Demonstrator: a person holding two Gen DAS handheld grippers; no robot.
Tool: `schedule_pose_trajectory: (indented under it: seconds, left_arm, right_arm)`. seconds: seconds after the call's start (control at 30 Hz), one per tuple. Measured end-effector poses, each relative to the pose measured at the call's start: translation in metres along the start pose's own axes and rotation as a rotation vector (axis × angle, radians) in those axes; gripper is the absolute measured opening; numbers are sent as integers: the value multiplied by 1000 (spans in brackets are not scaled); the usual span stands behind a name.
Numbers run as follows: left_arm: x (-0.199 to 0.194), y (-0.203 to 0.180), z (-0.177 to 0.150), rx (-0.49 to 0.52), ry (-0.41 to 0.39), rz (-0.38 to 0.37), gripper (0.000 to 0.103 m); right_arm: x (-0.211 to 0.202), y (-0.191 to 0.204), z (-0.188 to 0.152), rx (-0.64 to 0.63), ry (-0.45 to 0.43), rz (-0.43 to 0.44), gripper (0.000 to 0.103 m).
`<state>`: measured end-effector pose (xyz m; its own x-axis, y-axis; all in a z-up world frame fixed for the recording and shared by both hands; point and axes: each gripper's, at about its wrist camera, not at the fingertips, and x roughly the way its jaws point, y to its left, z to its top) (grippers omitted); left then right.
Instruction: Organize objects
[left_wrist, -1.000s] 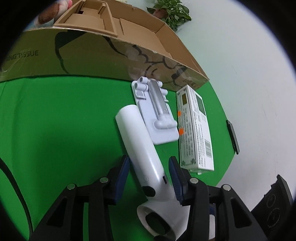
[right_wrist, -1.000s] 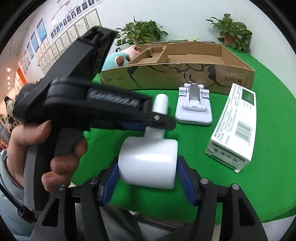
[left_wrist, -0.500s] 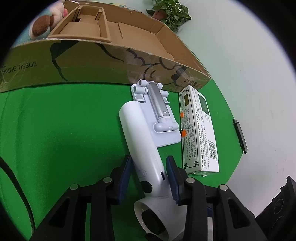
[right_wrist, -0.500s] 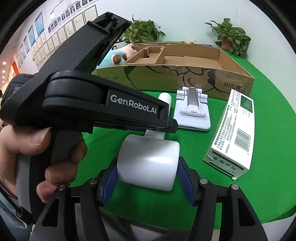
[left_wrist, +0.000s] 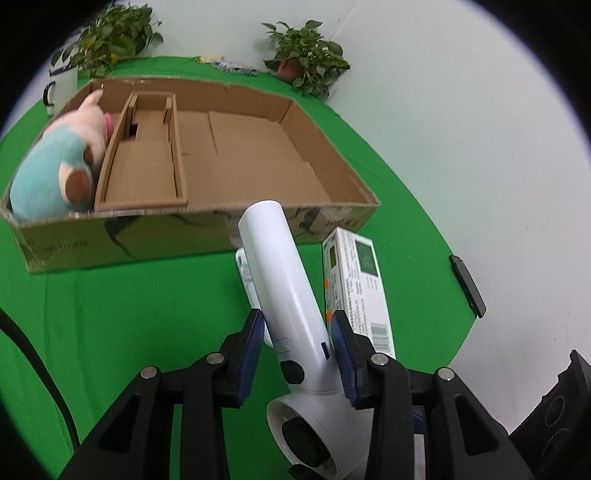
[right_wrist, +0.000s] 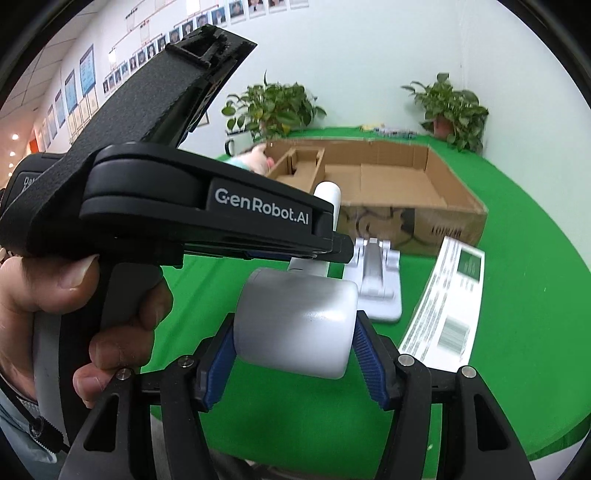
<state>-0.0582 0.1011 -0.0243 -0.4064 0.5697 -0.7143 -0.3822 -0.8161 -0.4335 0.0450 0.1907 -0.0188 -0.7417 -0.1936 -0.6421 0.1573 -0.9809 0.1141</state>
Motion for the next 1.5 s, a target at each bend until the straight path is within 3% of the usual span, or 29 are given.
schedule_pose_trajectory:
  seconds: [0.57,1.5]
  left_arm:
    - [-52,-51,85,173,-124,26,36]
    - [-103,-58,197,177,-226,56,36]
  right_arm:
    - [-28,-14,87,-1,-168,-50,57]
    - [-36,-24,240,-59,-226,-26,57]
